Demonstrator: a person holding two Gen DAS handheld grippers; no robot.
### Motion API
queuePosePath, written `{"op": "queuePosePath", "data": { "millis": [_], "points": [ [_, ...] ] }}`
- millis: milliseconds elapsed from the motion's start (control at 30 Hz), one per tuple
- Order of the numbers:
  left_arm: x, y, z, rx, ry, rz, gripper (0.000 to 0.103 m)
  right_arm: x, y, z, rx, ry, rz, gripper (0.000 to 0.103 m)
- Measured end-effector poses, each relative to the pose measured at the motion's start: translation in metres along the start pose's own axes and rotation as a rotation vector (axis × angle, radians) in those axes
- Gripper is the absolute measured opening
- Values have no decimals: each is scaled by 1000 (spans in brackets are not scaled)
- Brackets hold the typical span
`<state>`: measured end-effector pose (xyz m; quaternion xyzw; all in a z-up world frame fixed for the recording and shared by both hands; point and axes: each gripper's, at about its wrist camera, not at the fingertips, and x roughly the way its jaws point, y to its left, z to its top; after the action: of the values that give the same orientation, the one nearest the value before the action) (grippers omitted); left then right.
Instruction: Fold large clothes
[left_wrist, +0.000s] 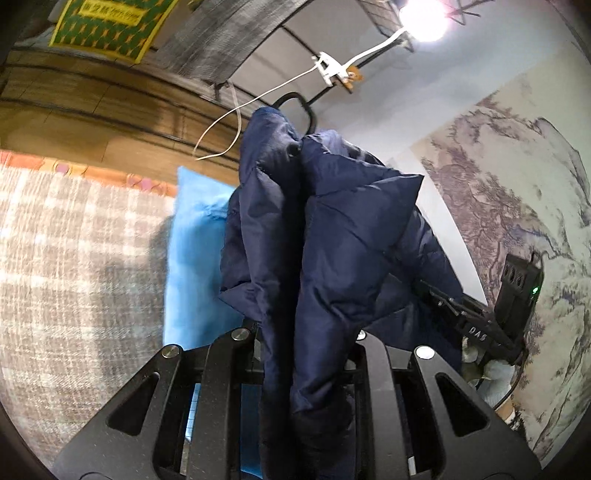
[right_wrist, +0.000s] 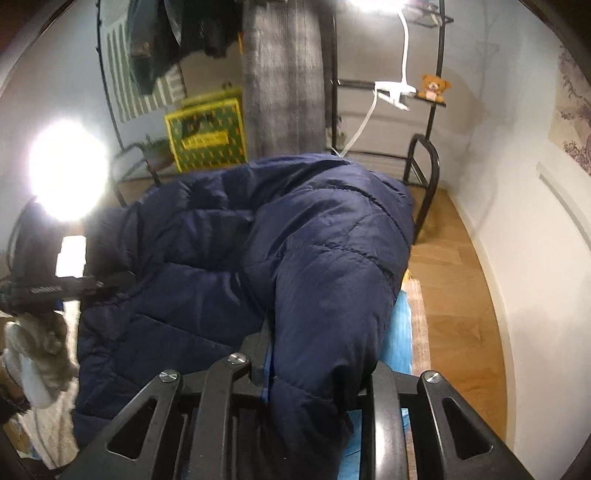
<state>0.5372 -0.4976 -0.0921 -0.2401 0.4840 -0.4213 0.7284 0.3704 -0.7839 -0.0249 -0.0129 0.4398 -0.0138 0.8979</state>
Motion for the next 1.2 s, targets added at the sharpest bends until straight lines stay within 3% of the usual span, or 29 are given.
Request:
{"op": "queuePosePath", "data": {
  "millis": [200, 267, 400, 633, 700, 800, 1033, 1200],
  "points": [
    [1, 8, -3, -28, 14, 18, 22, 9, -10, -13, 24, 46, -115, 60],
    [0, 13, -5, -53, 14, 18, 25, 5, -14, -19, 19, 50, -197, 64],
    [-3, 18, -7, -93, 11, 13, 30, -15, -24, -30, 68, 27, -271, 62],
    [-9, 26, -5, -171, -17, -23, 32, -48, 1, -64, 82, -49, -155, 57],
    [-10, 30, -4, -190, -42, -7, 32, -42, 5, -70, 89, -39, -158, 55],
    [-3, 53, -7, -311, -42, -10, 36, -25, 3, -69, 125, -20, -177, 54],
    [14, 99, -17, -418, -39, -1, 45, 12, 3, -53, 151, 3, -192, 51],
    [2, 85, -10, -296, -38, 63, 47, 18, 7, -52, 127, 25, -228, 51]
  ]
}}
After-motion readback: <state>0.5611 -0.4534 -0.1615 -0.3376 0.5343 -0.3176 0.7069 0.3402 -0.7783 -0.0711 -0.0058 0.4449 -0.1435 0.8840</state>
